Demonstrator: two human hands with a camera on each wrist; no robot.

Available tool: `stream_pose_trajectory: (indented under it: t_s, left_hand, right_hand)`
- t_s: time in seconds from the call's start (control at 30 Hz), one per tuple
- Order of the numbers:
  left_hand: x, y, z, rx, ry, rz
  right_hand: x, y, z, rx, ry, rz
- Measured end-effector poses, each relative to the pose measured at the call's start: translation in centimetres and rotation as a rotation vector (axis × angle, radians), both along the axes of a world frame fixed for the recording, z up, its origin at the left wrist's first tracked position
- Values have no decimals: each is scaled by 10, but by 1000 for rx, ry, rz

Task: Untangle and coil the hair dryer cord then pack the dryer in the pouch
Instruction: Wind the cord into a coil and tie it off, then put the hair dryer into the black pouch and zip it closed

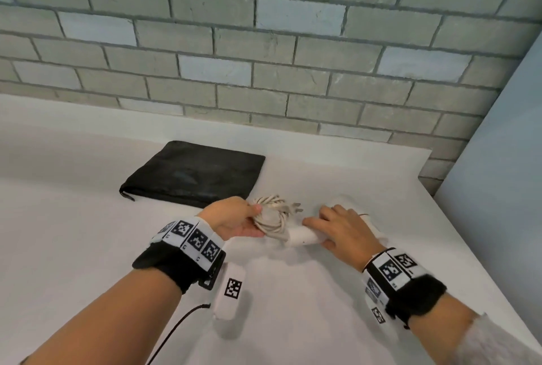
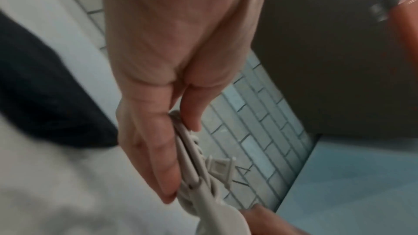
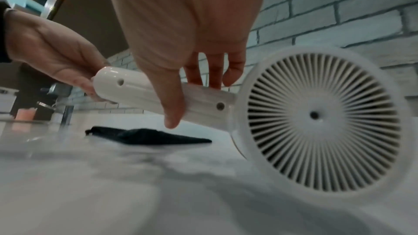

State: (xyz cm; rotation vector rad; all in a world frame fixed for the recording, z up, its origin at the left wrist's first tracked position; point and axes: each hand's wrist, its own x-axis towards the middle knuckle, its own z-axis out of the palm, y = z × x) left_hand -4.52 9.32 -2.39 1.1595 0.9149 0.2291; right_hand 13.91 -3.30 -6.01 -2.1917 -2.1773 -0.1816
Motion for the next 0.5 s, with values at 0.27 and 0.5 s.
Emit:
stream_pose_trajectory:
  t_s: [0.27,0.5]
  left_hand:
    - [12,8,-48,-135,296,-168]
    - [11,21,-36,548,704,-461]
  right_hand:
    - [-4,-3,-12,-180,38,-50]
    - [-5,1,-4,-349,87,-121]
